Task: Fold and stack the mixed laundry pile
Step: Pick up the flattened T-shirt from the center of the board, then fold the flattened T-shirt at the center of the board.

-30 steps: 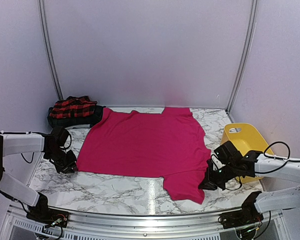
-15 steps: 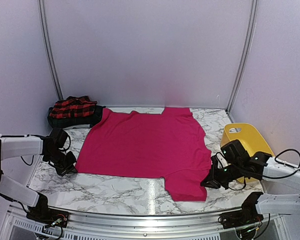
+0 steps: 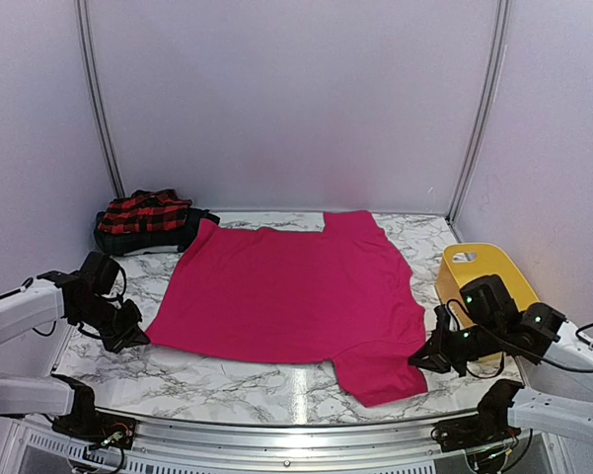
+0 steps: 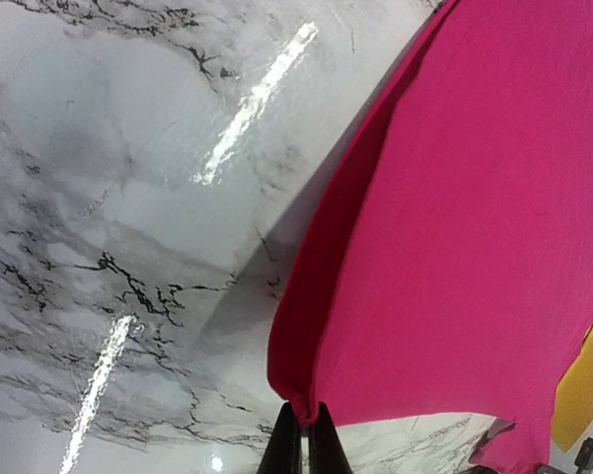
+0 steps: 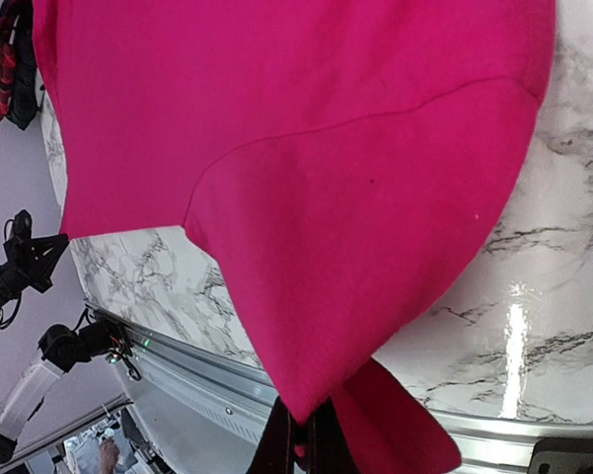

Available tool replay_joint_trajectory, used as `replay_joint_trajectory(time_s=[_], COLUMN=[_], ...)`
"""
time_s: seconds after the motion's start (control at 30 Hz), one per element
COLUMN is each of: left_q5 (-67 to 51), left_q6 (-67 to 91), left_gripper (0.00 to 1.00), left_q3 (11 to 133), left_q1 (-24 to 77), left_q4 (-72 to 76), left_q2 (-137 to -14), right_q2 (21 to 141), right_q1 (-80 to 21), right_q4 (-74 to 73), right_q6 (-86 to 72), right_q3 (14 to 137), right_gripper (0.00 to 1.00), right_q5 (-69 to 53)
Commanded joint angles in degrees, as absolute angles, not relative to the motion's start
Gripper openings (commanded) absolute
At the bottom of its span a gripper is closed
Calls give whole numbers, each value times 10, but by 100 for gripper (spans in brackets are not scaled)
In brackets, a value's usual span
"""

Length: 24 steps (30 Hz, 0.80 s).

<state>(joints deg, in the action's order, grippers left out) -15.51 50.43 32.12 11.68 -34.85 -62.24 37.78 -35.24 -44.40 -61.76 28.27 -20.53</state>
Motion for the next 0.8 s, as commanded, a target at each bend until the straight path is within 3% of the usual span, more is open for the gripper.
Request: replay_joint_trajectory(time_s=[0.0,0.3,0.77], left_q5=[-163,-145,-113], left_q6=[499,475,456], left_gripper=[0,0,0], left_q3=[380,503,642], left_q1=[116,115,113], left_q4=[-394,-377,-323], left_q2=[-638,-757,-946], right_q2=[401,557,837], right_q1=[-354,-233,-111], right_q4=[-442,-357,-349], right_q6=[-645,-556,-377], right_q3=[350,423,621], right_gripper=[0,0,0], right_q5=[-169,-209,-256])
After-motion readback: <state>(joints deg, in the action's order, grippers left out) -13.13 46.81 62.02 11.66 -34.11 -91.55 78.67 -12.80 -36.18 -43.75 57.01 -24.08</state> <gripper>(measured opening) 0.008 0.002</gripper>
